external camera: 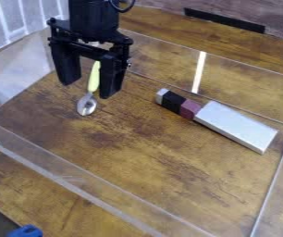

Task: Move the toy knife to the left side of the table

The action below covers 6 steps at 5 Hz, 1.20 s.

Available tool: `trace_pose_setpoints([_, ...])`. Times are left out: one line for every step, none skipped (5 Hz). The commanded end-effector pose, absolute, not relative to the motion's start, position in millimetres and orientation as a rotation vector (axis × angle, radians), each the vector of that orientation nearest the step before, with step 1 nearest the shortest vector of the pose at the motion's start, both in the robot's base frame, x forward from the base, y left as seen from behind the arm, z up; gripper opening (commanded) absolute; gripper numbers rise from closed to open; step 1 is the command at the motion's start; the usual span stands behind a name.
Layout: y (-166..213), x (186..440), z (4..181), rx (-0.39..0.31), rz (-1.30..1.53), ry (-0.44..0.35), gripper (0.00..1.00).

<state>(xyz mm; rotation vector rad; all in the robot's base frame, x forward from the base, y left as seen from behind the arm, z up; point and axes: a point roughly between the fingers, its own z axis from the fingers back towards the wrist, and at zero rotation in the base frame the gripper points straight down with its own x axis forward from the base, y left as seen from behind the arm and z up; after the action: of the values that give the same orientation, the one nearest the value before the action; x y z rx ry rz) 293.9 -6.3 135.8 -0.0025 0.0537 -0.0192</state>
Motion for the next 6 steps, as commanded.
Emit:
trace_pose_setpoints([2, 299, 135.4, 0.005, -0.011, 0.046, 1.00])
trace_pose_setpoints([14, 308, 138.7, 0.016, 0.001, 0.021, 1.00])
trace_pose_setpoints([34, 323, 144.3, 0.031, 0.016, -0.017, 1.00])
trace_pose_setpoints([44, 329, 147.3, 0.031, 0.025, -0.034, 1.00])
trace_pose_setpoints([53, 335, 150.3, 0.037, 0.025, -0.046, 1.00])
trace_pose_setpoints([60, 340, 153.2, 0.041, 0.023, -0.054, 1.00])
